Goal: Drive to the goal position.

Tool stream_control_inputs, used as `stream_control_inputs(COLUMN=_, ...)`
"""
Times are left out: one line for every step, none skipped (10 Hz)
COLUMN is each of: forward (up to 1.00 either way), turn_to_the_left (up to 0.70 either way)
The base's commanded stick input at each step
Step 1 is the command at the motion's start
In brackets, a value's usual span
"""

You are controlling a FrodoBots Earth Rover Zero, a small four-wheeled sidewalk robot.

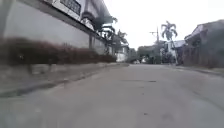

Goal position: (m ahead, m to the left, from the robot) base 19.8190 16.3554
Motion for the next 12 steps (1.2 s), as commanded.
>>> stream_control_inputs(forward=1.0, turn_to_the_left=-0.32)
stream_control_inputs(forward=1.0, turn_to_the_left=-0.27)
stream_control_inputs(forward=1.0, turn_to_the_left=0.0)
stream_control_inputs(forward=1.0, turn_to_the_left=0.0)
stream_control_inputs(forward=1.0, turn_to_the_left=0.0)
stream_control_inputs(forward=1.0, turn_to_the_left=0.0)
stream_control_inputs(forward=1.0, turn_to_the_left=0.0)
stream_control_inputs(forward=1.0, turn_to_the_left=0.0)
stream_control_inputs(forward=1.0, turn_to_the_left=0.0)
stream_control_inputs(forward=1.0, turn_to_the_left=0.0)
stream_control_inputs(forward=1.0, turn_to_the_left=0.0)
stream_control_inputs(forward=1.0, turn_to_the_left=0.0)
